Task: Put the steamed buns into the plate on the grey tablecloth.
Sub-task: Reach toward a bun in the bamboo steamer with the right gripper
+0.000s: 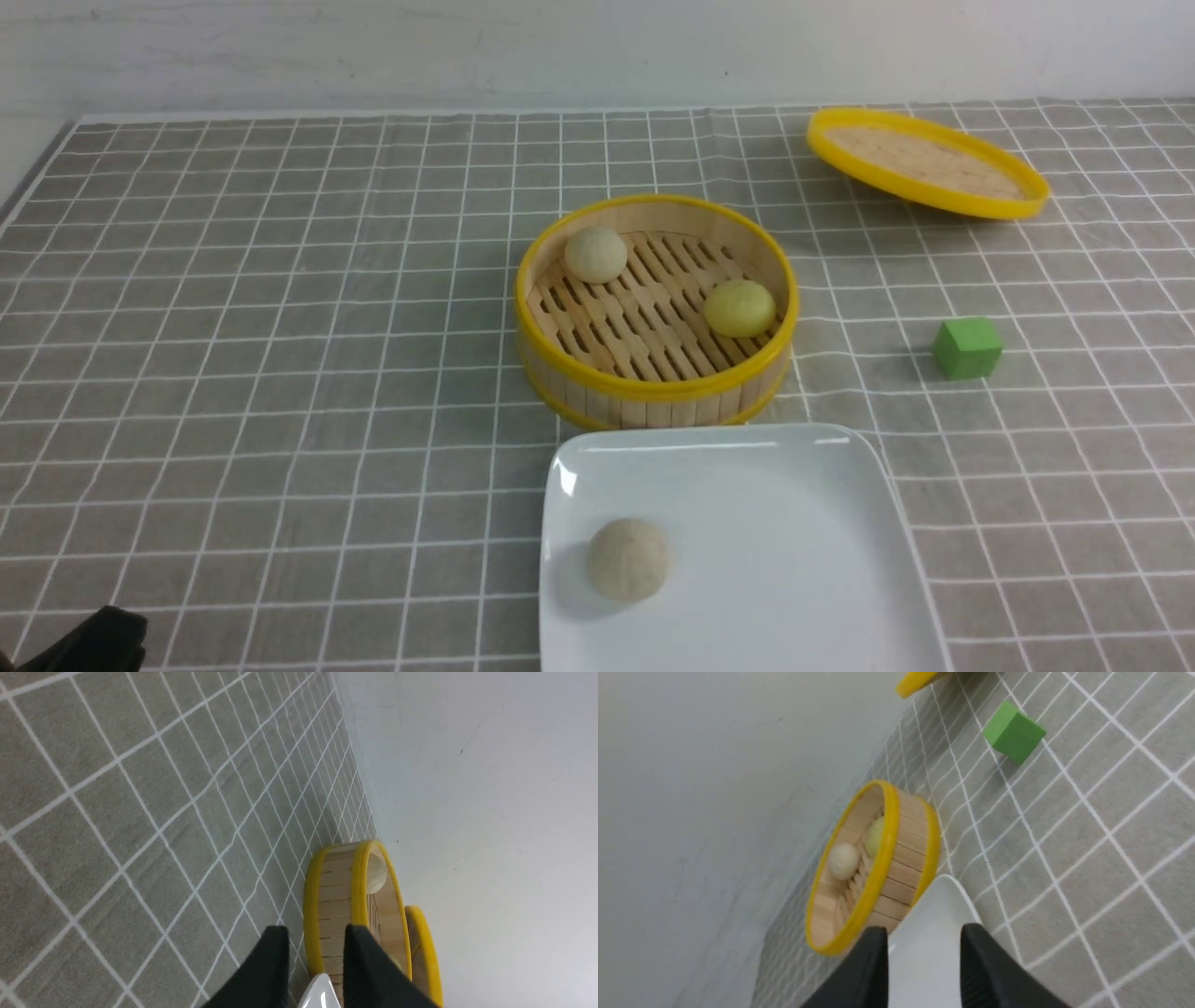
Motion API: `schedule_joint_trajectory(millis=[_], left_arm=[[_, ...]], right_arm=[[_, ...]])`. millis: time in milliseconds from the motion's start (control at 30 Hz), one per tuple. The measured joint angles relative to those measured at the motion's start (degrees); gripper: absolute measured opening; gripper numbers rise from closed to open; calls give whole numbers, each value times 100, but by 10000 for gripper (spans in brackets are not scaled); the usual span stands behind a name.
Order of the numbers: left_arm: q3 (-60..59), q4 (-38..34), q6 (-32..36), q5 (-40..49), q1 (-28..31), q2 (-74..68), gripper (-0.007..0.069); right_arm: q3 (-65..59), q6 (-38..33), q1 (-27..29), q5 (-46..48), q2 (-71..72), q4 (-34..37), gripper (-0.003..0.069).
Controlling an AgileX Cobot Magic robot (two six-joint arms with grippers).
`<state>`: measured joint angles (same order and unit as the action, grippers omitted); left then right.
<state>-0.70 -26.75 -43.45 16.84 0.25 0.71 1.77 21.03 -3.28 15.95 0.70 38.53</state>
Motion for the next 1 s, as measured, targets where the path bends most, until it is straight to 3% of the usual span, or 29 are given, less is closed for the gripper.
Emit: schedule_joint_trajectory(millis=[133,233,367,500,567,800,1000], left_arm=[[1342,184,1246,281,0,-157,28],[2409,363,1969,774,0,-834,2],[3511,479,2741,2550,0,-2209,2],[3881,513,3352,4106,0,-3480,2],[3913,512,3600,4335,0,-3963,2],[3913,103,4430,4211,0,-4606,2],[3919,14,4551,4079,0,-4600,6]], right_arm=[[1472,-1359,0,-219,-583,-267,188],[2292,-2102,0,201,-1389,-640,100],[3040,-2483,0,1748,-2907,-1186,-12],[3301,-2575,0,2647,-4450,-1163,-13],[3567,-2774,-6,2706,-5172,-850,-11],[4950,-4597,-517,2915,-7296,472,-1],[6544,-5076,-1196,3123,-9028,454,45]])
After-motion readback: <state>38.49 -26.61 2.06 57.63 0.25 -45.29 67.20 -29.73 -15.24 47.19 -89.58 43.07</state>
